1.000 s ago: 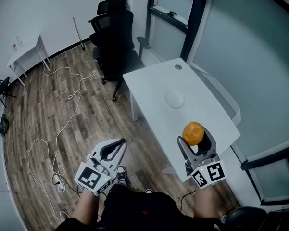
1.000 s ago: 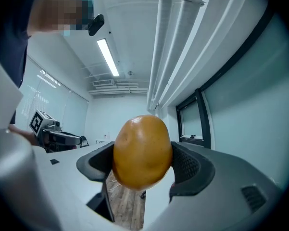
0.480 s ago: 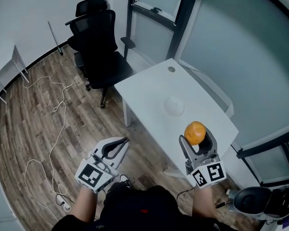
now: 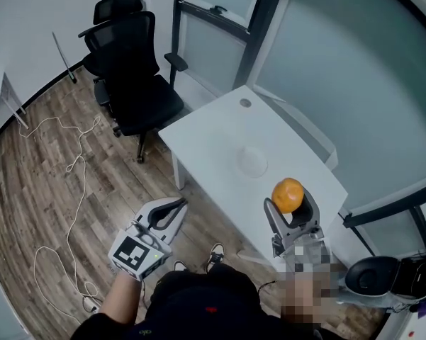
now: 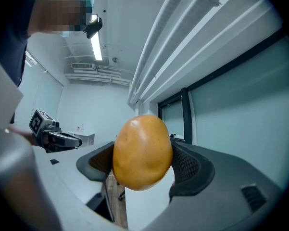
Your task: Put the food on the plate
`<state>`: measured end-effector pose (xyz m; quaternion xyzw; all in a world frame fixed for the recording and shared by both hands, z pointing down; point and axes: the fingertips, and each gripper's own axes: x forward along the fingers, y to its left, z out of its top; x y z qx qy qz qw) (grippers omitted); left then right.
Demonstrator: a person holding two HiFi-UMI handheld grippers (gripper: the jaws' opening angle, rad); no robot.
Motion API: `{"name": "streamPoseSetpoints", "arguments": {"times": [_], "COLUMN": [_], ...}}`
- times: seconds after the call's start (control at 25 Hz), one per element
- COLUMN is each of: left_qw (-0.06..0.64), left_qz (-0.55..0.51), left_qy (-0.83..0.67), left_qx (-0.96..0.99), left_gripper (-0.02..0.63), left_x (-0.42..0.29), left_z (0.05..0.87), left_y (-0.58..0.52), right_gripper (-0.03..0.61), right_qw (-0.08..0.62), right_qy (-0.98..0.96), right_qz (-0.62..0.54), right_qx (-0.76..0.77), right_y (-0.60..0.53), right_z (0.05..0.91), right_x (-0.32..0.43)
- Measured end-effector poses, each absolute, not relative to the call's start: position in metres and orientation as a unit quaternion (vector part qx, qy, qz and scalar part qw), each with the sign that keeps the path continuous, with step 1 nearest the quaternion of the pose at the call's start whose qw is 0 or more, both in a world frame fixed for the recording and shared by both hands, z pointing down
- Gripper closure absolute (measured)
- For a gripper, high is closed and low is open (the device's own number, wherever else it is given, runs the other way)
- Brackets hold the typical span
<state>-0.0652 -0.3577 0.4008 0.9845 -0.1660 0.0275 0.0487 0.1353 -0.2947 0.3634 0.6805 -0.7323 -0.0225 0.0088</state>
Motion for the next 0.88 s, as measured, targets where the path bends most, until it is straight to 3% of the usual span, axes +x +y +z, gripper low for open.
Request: {"name": "streamPoseSetpoints", "arguments": {"times": [0.56,0.88], "left_qw": [0.042,0.067], "left_qz": [0.043,0.09], "left_qy": [-0.177,-0.187], "left_qx": [0.982,0.976], "left_gripper": [0.578,0.578], "left_x": [0.088,0.13], "left_z": [0.399,0.433], "left_y": [-0.424,-0.45], "right_gripper": [0.212,0.21], "right_qw": [-0.007,0.076], "right_qy": [-0.736,-0.742], "right_qz": [0.012,0.075], "right_qx": [0.677,0.661], "right_y": [-0.372,-0.447], "right_z": [0.402,0.492], "right_x": [0.292,0.339]}}
